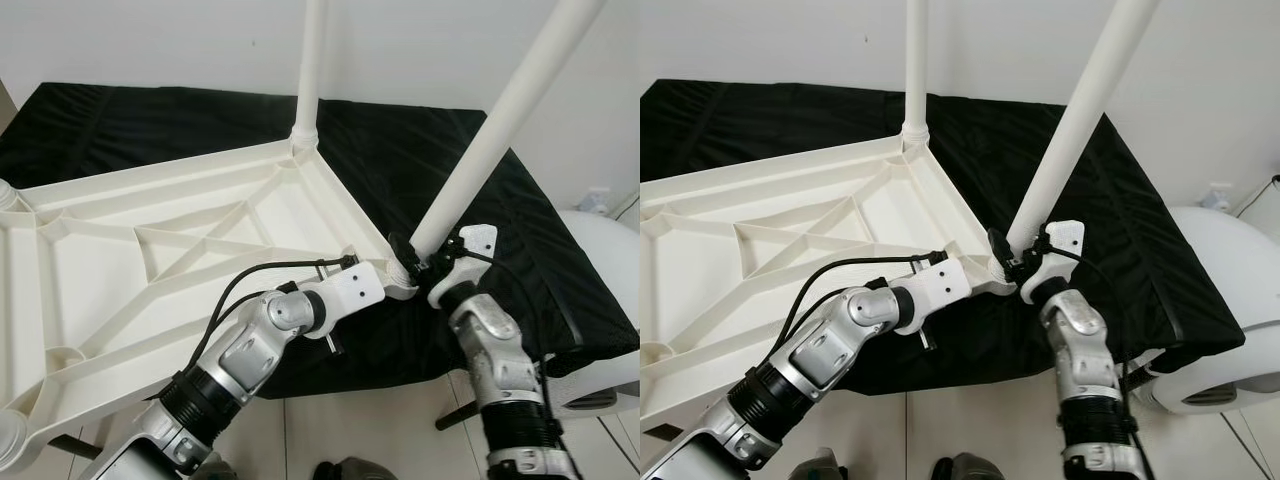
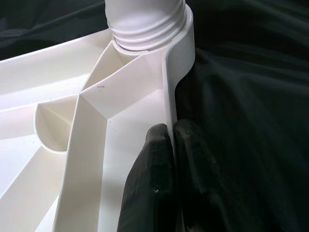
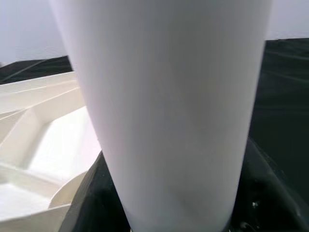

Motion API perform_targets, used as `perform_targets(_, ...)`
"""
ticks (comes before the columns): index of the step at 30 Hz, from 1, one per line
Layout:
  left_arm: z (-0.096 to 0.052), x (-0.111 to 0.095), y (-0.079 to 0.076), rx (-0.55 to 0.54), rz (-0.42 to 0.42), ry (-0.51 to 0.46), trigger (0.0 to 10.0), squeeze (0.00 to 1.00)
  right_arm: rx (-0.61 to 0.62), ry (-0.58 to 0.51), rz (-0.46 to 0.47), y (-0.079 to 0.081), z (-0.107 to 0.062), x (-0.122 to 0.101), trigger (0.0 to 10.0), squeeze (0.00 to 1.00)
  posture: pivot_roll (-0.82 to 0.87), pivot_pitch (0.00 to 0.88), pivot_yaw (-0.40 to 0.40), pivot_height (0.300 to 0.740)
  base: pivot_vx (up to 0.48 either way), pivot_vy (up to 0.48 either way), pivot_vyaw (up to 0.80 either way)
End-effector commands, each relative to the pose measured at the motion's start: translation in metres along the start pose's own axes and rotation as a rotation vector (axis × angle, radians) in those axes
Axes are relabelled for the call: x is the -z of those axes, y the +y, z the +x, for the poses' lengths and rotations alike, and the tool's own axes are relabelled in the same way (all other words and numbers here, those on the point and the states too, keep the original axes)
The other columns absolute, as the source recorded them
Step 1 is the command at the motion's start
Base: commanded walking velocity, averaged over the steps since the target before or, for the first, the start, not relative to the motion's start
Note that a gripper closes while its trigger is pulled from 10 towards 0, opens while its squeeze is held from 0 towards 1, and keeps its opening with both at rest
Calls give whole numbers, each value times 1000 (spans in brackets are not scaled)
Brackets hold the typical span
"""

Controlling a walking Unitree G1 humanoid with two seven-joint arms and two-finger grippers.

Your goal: Building children table

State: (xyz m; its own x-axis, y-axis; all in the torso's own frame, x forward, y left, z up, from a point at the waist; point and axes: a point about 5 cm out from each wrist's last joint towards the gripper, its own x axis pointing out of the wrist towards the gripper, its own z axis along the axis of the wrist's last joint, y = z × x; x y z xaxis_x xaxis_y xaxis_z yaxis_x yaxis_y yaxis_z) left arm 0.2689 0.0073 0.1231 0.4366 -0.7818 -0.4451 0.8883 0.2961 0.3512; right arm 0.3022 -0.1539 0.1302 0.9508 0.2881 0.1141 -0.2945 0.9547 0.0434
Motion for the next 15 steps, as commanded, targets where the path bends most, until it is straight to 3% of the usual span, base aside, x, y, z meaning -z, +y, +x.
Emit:
perform_targets(1,8,-7,-18,117,7,-40,10000,0,-30,-65,4,32,16,-14,10000,0,12,11,-104,740,0,0,0)
perform_targets(3,8,-7,-18,117,6,-39,10000,0,81,-11,-43,33,22,-6,10000,0,13,12,-105,740,0,0,0)
perform_targets(6,9,-8,-19,116,5,-40,10000,0,149,15,-60,35,27,-3,10000,0,17,12,-106,740,0,0,0)
perform_targets(15,7,-6,-17,109,3,-35,10000,0,210,19,-71,27,23,-6,10000,0,20,10,-106,740,0,0,0)
